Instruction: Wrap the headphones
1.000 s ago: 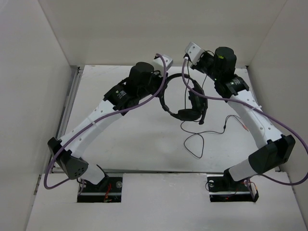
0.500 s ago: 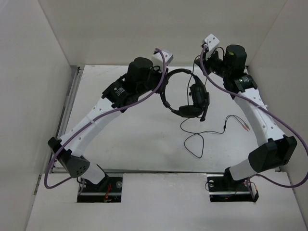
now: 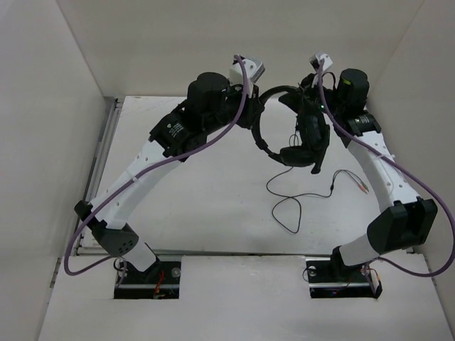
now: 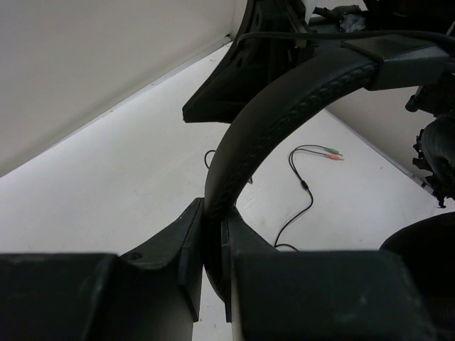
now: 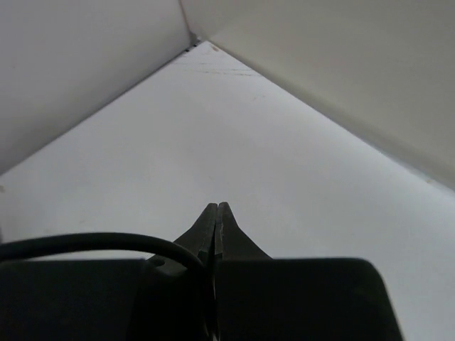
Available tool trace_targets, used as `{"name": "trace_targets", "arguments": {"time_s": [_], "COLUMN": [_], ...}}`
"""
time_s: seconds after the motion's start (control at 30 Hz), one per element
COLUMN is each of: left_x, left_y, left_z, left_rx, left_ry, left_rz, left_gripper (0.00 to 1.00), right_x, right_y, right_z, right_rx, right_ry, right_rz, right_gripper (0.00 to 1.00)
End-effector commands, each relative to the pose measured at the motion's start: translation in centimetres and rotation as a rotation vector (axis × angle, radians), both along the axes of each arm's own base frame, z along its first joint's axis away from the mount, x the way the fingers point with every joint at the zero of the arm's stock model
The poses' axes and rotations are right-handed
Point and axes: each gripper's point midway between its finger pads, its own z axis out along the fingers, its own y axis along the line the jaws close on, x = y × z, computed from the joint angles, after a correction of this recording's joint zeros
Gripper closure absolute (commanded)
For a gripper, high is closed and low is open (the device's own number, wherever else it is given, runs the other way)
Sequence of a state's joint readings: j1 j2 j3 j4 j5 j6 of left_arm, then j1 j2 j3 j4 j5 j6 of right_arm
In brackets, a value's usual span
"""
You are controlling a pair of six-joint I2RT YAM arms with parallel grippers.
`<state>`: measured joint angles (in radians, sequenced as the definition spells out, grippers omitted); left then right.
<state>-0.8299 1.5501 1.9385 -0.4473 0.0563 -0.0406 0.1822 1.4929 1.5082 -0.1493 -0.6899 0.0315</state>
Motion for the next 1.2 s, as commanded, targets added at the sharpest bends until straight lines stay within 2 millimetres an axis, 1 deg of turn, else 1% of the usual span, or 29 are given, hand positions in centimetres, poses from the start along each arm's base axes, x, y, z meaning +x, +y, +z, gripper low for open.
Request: {"name": "trace_targets", "arguments": {"time_s": [0.0, 0.03, 0.1, 0.17, 0.27, 0.33, 0.5, 0.63, 0.73, 0.8, 0.9, 1.0, 1.17], "left_x": [-0.3, -0.2, 0.0, 0.0, 0.3, 0.5, 1.0, 2.8, 4.7, 5.8, 7.1, 8.1, 9.4], "left_y": [-0.3, -0.4, -0.5, -0.7, -1.0, -1.1, -1.2, 0.2, 1.9, 3.1, 4.5, 5.8, 7.3], "left_z": [5.1, 5.2, 5.6, 6.0, 7.3, 8.3, 10.8, 12.6, 14.4, 15.5, 16.5, 16.9, 17.0], "left_rx": [-0.152, -0.157, -0.170, -0.181, -0.217, -0.237, -0.280, -0.317, -0.357, -0.386, -0.420, -0.445, -0.456], "left_ry": [-0.053, -0.052, -0.051, -0.052, -0.058, -0.071, -0.117, -0.157, -0.195, -0.218, -0.237, -0.240, -0.257], "left_rz": [-0.015, -0.015, -0.011, -0.014, -0.013, -0.014, -0.007, 0.043, 0.117, 0.165, 0.227, 0.287, 0.375], "left_gripper": [1.00, 1.00, 1.00, 1.00, 1.00, 1.00, 1.00, 1.00, 1.00, 1.00, 1.00, 1.00, 1.00], "right_x": [-1.9, -2.2, -2.8, -3.3, -4.2, -4.7, -6.2, -7.5, -8.7, -9.7, -11.1, -12.3, -13.5], "right_y": [0.9, 0.9, 0.9, 1.1, 1.6, 1.9, 2.9, 4.0, 4.9, 5.7, 6.5, 7.3, 8.4], "right_z": [3.1, 3.5, 4.2, 4.8, 5.0, 4.6, 2.2, -0.2, -1.9, -3.5, -5.1, -5.7, -5.9], "right_rx": [0.168, 0.201, 0.260, 0.316, 0.386, 0.434, 0.490, 0.491, 0.483, 0.471, 0.457, 0.449, 0.441], "right_ry": [0.020, 0.034, 0.058, 0.087, 0.133, 0.168, 0.247, 0.311, 0.356, 0.386, 0.417, 0.438, 0.453], "right_rz": [0.113, 0.128, 0.155, 0.187, 0.240, 0.266, 0.303, 0.322, 0.343, 0.357, 0.370, 0.398, 0.435], "right_gripper": [0.98, 0.95, 0.86, 0.81, 0.74, 0.68, 0.65, 0.62, 0.59, 0.58, 0.58, 0.58, 0.59]}}
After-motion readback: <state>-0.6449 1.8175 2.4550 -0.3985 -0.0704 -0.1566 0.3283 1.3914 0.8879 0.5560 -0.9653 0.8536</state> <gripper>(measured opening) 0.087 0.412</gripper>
